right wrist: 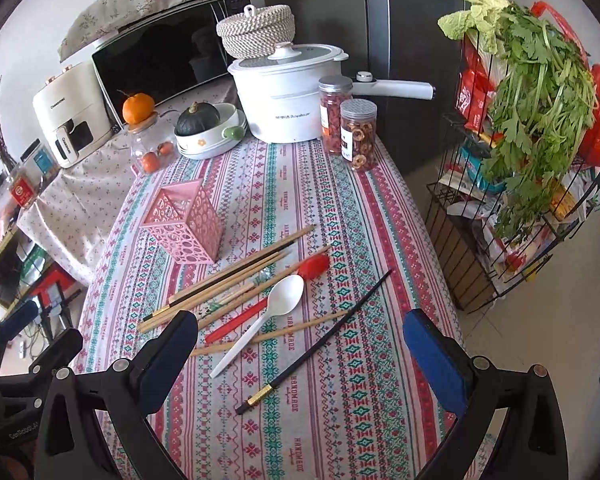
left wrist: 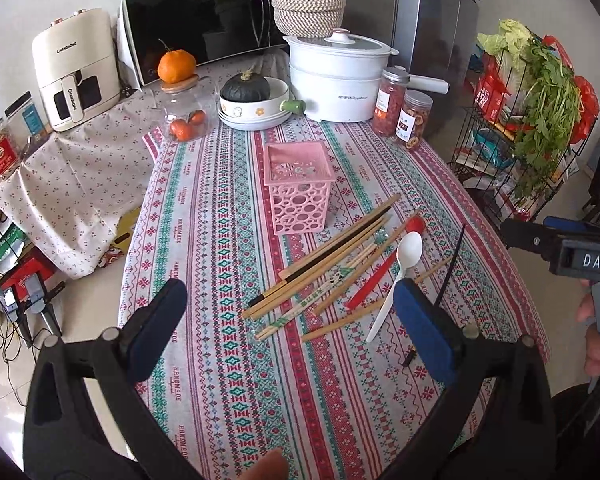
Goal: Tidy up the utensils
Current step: 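Grasp the white plastic spoon with the left tool and lift it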
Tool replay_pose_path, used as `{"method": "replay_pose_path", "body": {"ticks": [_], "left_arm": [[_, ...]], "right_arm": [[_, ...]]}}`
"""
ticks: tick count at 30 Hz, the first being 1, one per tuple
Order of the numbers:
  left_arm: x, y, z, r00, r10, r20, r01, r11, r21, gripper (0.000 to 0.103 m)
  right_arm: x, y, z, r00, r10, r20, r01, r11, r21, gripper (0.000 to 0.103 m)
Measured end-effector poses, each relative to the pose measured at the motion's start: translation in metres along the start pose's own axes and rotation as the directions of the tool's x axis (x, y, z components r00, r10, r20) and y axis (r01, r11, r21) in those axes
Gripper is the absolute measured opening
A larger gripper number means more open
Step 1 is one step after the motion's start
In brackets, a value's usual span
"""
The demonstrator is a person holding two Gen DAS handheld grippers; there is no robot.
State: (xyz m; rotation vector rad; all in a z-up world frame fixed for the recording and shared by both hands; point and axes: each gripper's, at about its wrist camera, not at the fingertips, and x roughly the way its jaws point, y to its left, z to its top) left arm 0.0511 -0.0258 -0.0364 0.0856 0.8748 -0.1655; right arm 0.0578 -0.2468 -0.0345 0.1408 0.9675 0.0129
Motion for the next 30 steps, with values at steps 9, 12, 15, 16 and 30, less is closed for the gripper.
{"method": "replay_pose_path", "body": {"ticks": [9,12,15,16,30], "left_arm": [[0.066,-0.038,0.018,0.949,-0.204,-0.238,0.217,0.976,0.029,0.082],[0.089,-0.062,0.024,0.925,-0.254,-0.284,0.276,0.960,0.040,0.078],[0.113,-0.087,0.029,0.912,-0.253,-0.323,0.299,0.949,0.102,0.073],[0.121,-0.095,0.029,0.909,-0.246,-0.336,0.303,0.945,0.128,0.072],[0.187,-0.142,0.030,0.892,-0.152,-0.425,0.265,0.938,0.222,0.046]], "right_arm": [[0.060,-0.056,0.016,0.980,0.061,-0.191,-0.030,0.986,0.163,0.100],[0.067,-0.069,0.018,0.973,0.088,-0.214,-0.045,0.979,0.199,0.093],[0.071,-0.076,0.015,0.968,0.095,-0.232,-0.045,0.976,0.213,0.091],[0.072,-0.079,0.014,0.967,0.092,-0.239,-0.039,0.976,0.216,0.091],[0.084,-0.110,0.009,0.960,0.048,-0.277,0.020,0.972,0.235,0.091]]}}
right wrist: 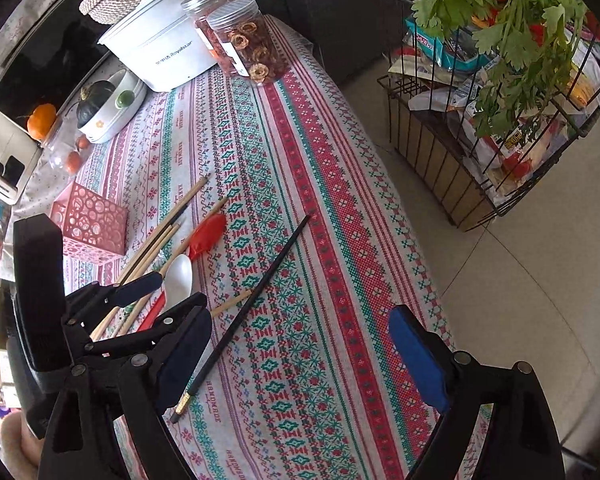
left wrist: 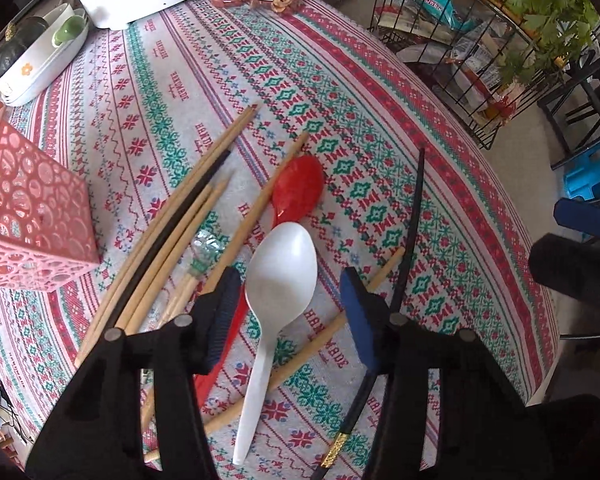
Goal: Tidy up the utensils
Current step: 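Grasp the white plastic spoon with the left tool and lift it, then grasp the red plastic spoon with the right tool while the left tool holds the white spoon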
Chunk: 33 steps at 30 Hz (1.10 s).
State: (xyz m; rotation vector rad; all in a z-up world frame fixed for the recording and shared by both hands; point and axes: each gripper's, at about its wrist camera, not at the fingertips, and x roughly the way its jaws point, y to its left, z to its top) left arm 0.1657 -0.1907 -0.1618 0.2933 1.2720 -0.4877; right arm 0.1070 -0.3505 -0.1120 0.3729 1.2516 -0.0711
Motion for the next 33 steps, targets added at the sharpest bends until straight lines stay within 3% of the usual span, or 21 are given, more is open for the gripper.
{"method": "replay_pose_path", "body": {"ticks": [2,9,16,20,25,27,29,33], "left_arm": [[0.002,0.002,0.001,1.000,0.010,-0.003,-0.010,1.000,-0.006,0.038],[-0.033,0.015,-0.011,0.996,-0.008,0.093,0.011,0.999,-0.036,0.037],[-0.112,0.044,-0.045,0.958,-0.040,0.283,0.063,0.995,-0.072,0.037],[-0.144,0.063,-0.067,0.925,-0.043,0.377,0.090,0.990,-0.108,0.037],[-0.157,0.097,-0.097,0.861,-0.042,0.506,0.152,0.972,-0.178,0.037],[-0.153,0.111,-0.099,0.874,-0.076,0.480,0.209,0.951,-0.230,0.037],[-0.156,0.121,-0.105,0.863,-0.102,0.495,0.258,0.931,-0.258,0.037],[-0.162,0.125,-0.117,0.854,-0.086,0.512,0.252,0.931,-0.264,0.037]], "right_arm": [[0.000,0.000,0.000,1.000,0.002,0.001,-0.002,1.000,0.001,0.091],[0.006,0.000,0.001,1.000,0.005,-0.014,-0.005,1.000,0.012,0.091],[0.025,0.014,0.005,0.996,0.078,-0.048,-0.077,0.997,0.026,0.091],[0.042,0.030,0.012,0.988,0.142,-0.065,-0.140,0.989,0.044,0.077],[0.064,0.054,0.024,0.981,0.179,-0.070,-0.175,0.983,0.052,0.062],[0.074,0.064,0.029,0.985,0.156,-0.079,-0.153,0.987,0.042,0.053],[0.086,0.072,0.033,0.988,0.128,-0.087,-0.125,0.991,0.037,0.048],[0.096,0.088,0.042,0.996,0.051,-0.067,-0.050,0.999,0.018,0.043]]}}
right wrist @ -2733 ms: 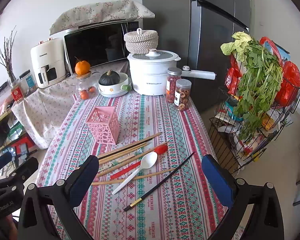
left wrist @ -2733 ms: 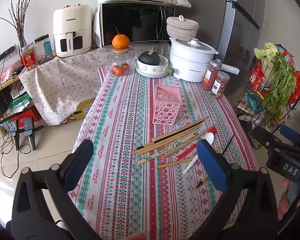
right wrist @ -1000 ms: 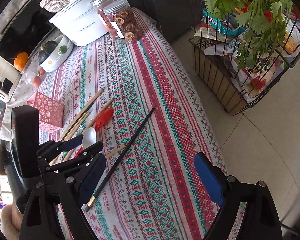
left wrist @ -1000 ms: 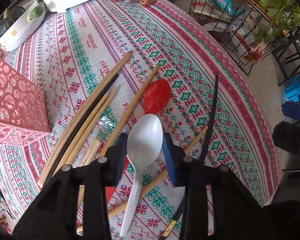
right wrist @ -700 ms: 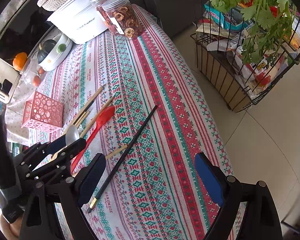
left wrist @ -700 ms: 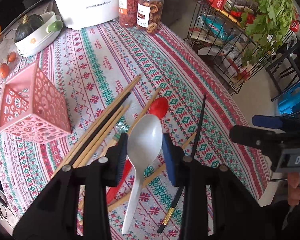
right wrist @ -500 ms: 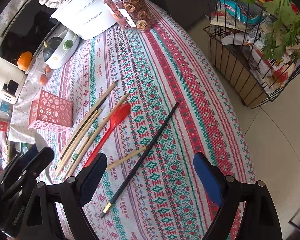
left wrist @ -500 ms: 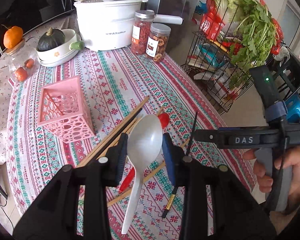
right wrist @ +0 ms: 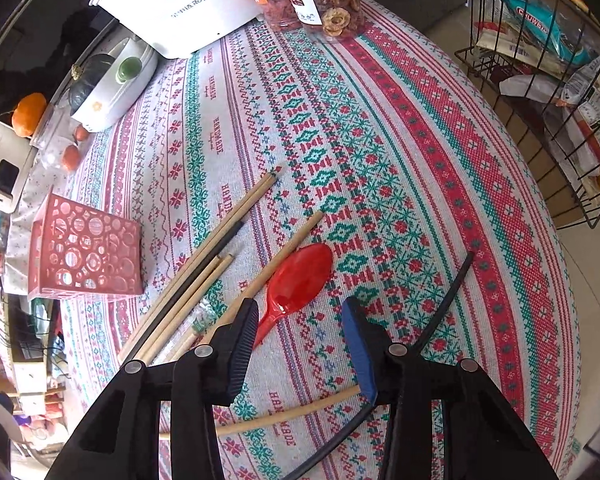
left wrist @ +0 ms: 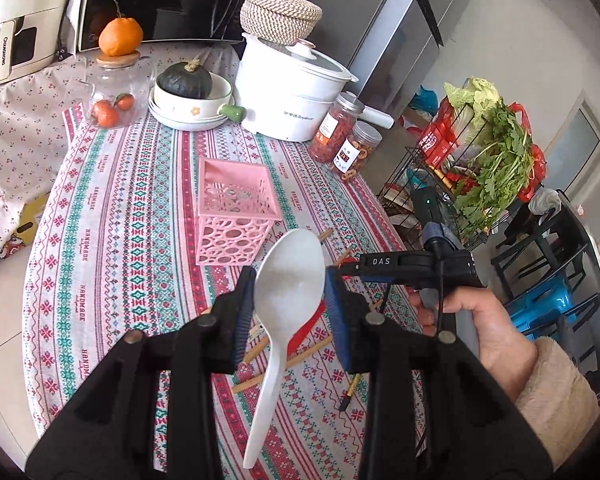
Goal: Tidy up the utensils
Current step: 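Grasp the red plastic spoon with the right tool while the left tool holds the white spoon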
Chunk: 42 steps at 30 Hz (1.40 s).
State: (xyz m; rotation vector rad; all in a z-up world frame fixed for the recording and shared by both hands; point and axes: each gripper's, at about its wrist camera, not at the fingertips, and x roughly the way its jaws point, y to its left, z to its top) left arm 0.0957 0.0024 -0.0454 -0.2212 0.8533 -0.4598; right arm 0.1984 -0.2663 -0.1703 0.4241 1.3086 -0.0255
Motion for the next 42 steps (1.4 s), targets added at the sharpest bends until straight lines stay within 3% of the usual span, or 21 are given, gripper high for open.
{"method": "replay_pose_path", "body": {"ticks": [2,6,9,17,20,25,32,37,40,42], "left_arm": [[-0.005,0.005,-0.002,1.000,-0.004,0.006,0.004,1.000,-0.012,0.037],[-0.012,0.014,-0.003,1.000,0.002,0.015,-0.001,1.000,-0.030,0.037],[-0.015,0.016,-0.005,1.000,0.011,0.023,-0.010,0.999,-0.032,0.037],[-0.027,0.023,-0.004,0.994,0.060,0.087,-0.052,0.995,-0.088,0.037],[-0.031,0.023,-0.003,0.991,0.067,0.117,-0.055,0.993,-0.103,0.037],[-0.029,0.020,-0.004,0.987,0.081,0.137,-0.067,0.992,-0.107,0.037],[-0.030,0.017,-0.001,0.979,0.086,0.183,-0.066,0.991,-0.112,0.037],[-0.035,0.018,0.011,0.962,0.083,0.259,-0.050,0.990,-0.133,0.037],[-0.033,0.021,0.014,0.961,0.076,0.266,-0.033,0.986,-0.164,0.037],[-0.030,0.022,0.014,0.963,0.072,0.259,-0.026,0.984,-0.177,0.037]], "right_arm": [[0.004,0.008,0.002,1.000,-0.030,0.004,0.030,1.000,-0.008,0.043],[0.011,0.033,0.000,0.979,-0.202,0.019,0.203,0.975,-0.093,0.033],[0.014,0.043,-0.002,0.968,-0.251,0.031,0.253,0.960,-0.119,0.026],[0.003,0.017,-0.004,0.988,-0.148,0.034,0.150,0.986,-0.071,0.017],[0.001,0.008,-0.004,0.996,-0.082,0.023,0.084,0.995,-0.058,0.007],[-0.012,-0.003,-0.006,1.000,-0.012,0.028,0.014,0.998,-0.064,0.004],[-0.049,-0.014,-0.011,0.990,0.109,0.091,-0.104,0.993,-0.055,0.004],[-0.076,-0.011,-0.012,0.973,0.161,0.165,-0.150,0.986,-0.075,0.004],[-0.081,-0.015,-0.006,0.969,0.134,0.209,-0.123,0.990,-0.069,0.008],[-0.069,-0.019,-0.002,0.979,0.117,0.170,-0.112,0.993,-0.036,0.035]]}}
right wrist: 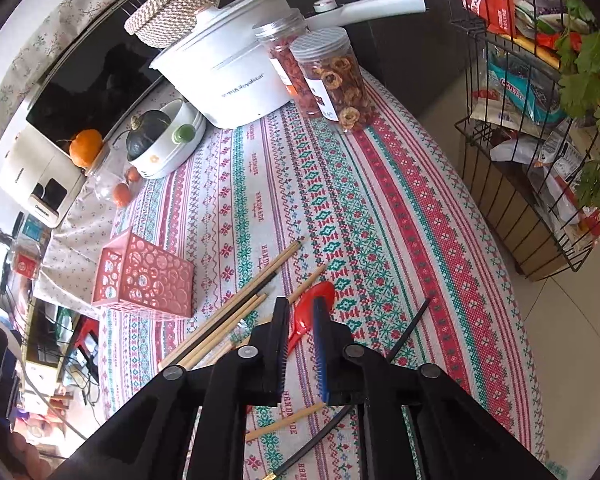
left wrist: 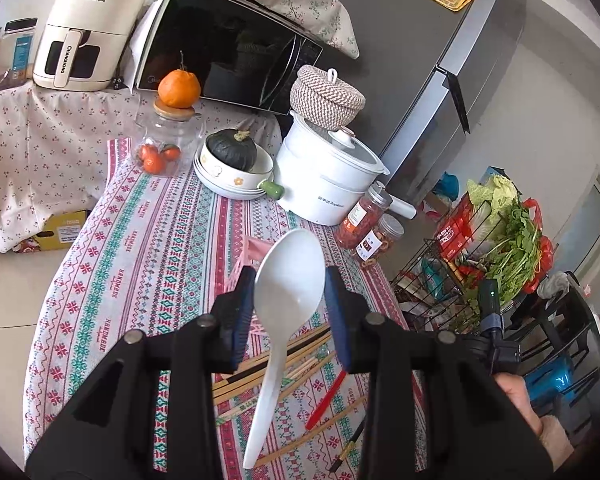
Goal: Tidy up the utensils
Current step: 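Grasp the red plastic spoon with the right tool while the left tool holds the white spoon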
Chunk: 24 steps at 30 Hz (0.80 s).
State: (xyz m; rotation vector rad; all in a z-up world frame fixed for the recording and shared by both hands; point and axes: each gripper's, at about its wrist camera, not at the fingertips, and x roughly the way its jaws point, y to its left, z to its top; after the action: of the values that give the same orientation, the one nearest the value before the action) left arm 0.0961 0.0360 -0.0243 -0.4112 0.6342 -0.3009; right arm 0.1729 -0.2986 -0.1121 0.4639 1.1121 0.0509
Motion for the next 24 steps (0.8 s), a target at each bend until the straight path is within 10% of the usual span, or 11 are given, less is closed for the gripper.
{"method": "replay_pose_path", "body": {"ticks": [7,16,24], "left_arm": [[0.008,-0.004,-0.006,0.999,0.003,-0.035,-0.002,1.000,0.018,0.037],[0.009,-0.005,-0.011,0.998,0.004,-0.060,-0.001,0.999,0.049,0.037],[-0.005,-0.003,-0.008,1.000,-0.006,-0.027,0.008,0.999,0.048,0.037]], "right_arm": [[0.055,0.009,-0.010,0.981,-0.139,-0.134,0.133,0.989,-0.058,0.041],[0.084,0.045,-0.012,0.928,-0.361,-0.089,0.341,0.922,-0.185,0.030],[0.082,0.044,-0.010,0.954,-0.285,-0.094,0.275,0.955,-0.110,0.020]]}}
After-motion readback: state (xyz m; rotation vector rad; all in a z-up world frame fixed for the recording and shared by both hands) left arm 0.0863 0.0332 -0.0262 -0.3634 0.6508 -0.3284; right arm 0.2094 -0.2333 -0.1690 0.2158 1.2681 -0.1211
